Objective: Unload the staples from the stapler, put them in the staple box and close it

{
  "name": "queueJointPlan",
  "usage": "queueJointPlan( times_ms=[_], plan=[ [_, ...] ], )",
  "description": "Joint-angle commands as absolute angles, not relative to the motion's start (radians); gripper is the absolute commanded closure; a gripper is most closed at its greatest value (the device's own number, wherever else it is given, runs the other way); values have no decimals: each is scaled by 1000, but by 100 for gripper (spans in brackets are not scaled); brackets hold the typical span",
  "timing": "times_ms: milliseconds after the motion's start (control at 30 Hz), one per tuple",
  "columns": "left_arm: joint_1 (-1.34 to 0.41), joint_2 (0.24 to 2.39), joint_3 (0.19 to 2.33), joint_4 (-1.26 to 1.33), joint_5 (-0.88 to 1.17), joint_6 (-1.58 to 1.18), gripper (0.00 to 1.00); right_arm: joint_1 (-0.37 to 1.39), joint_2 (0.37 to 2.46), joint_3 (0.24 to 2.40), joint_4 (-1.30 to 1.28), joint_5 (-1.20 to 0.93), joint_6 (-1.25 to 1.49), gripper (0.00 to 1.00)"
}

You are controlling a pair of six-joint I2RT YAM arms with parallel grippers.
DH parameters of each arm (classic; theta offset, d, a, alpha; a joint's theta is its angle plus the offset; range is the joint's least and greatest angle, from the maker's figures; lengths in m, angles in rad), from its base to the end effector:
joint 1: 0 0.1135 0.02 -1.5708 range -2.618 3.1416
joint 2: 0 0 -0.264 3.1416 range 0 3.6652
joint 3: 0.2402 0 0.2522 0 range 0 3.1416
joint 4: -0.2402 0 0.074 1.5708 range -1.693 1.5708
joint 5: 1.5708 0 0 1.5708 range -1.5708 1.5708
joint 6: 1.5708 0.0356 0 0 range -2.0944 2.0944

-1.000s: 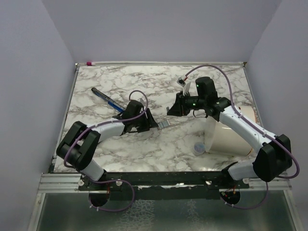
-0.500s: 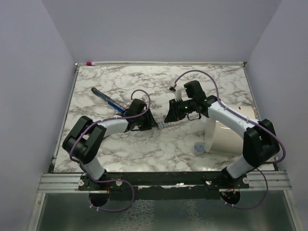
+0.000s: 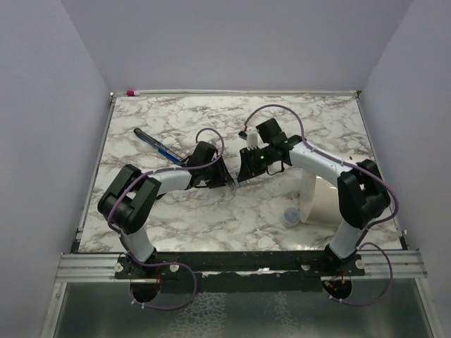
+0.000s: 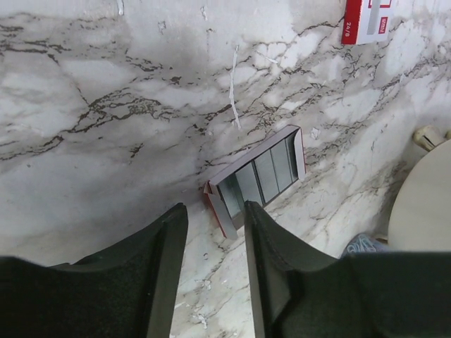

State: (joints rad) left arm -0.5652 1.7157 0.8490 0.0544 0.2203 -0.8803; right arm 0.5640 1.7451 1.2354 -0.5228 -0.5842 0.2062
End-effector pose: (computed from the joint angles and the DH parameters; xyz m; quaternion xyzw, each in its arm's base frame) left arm 0.2806 -0.1872 0.1479 -0.1047 0.9183 -0.3200 0.2084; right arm 0.2955 0.2101 0.2173 -0.2396 0.8948 0.3529 0.1317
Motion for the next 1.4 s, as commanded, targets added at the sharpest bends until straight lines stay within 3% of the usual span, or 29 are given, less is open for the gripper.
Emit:
queueJointPlan(
  times_ms=[0,367,767,1367],
  plan=[
    [-572,1760,844,-49,176,-851,60,574,1769,1268,-556,-523,195,81],
    [-573,1717,751,20,182,-863,71,599,1853,1291,-559,-515,217,82],
    [-572,1703,672,114,206,-873,81,654,1944,1403,-668,-361,224,82],
    [-569,1703,582,243,248,-914,87,717,2045,1551,-824,-230,239,82]
  ],
)
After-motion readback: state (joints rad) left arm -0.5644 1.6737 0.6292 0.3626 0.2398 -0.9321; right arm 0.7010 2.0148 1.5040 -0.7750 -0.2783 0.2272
